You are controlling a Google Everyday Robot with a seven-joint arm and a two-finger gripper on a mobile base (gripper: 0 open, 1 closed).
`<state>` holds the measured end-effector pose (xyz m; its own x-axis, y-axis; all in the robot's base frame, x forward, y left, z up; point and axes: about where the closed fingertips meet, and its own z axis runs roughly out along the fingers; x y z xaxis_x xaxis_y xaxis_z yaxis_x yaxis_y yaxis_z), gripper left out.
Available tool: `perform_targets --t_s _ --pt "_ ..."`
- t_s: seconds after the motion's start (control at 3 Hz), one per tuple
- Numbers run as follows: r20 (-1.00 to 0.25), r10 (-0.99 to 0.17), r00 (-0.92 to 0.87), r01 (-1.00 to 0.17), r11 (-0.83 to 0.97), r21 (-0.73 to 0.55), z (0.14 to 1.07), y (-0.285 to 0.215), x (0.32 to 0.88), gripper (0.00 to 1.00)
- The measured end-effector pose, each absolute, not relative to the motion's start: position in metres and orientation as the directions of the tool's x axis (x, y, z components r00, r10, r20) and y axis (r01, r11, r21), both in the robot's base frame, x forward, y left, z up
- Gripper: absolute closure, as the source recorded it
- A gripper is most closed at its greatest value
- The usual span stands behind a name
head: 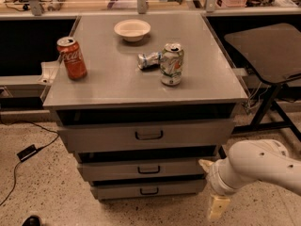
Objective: Open middle drawer
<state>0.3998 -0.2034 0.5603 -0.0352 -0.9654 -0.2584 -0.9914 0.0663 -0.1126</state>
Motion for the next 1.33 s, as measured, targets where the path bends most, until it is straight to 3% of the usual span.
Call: perform_targets --t_s 0.67,1.33 --pt "-0.413 -0.899 -0.144 -0.96 0.228 -0.162 0.48 -0.227 0.483 0.0" --pt "-0.518 -0.855 -0.028 -0.971 0.147 -0.19 0.433 -0.208 0.531 0.0"
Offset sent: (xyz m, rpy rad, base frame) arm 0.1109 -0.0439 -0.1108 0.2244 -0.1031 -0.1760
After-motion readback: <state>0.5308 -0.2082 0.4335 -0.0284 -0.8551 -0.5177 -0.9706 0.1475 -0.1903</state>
